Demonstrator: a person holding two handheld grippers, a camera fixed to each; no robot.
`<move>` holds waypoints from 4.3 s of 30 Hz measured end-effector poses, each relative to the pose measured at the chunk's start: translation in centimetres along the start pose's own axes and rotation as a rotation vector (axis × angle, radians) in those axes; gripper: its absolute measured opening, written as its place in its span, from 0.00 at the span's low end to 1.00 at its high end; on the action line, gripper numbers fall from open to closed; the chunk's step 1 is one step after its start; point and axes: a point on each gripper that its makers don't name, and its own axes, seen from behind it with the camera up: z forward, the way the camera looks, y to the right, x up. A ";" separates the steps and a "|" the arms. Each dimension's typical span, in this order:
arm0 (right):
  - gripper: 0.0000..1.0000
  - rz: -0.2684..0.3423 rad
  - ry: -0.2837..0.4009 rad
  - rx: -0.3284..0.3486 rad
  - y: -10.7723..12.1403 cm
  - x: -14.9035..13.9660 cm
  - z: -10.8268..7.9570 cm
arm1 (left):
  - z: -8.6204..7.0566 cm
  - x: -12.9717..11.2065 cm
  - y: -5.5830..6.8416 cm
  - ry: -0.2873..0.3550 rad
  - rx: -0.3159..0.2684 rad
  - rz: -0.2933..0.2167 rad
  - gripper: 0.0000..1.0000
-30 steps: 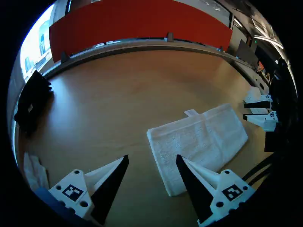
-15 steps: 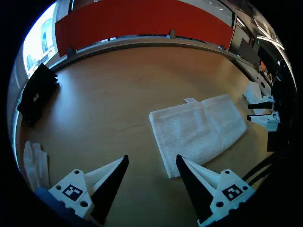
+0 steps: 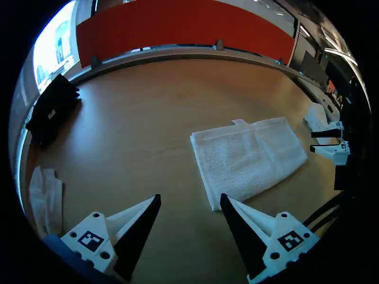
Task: Fold towel
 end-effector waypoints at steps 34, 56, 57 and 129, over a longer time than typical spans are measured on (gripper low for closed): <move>0.77 -0.119 -0.080 0.097 -1.6 -3.5 1.2 | -5.6 -5.7 -3.1 -0.002 0.110 -0.154 0.93; 0.22 -0.152 -0.131 0.126 -0.8 -4.9 1.2 | -7.3 -7.6 -4.0 -0.008 0.125 -0.209 0.93; 0.17 -0.151 -0.131 0.126 -0.8 -4.9 1.2 | -7.3 -7.6 -4.0 -0.009 0.125 -0.210 0.93; 0.03 -0.563 0.051 0.337 -14.7 13.5 2.8 | -9.7 -7.8 -3.2 0.055 0.115 -0.282 0.93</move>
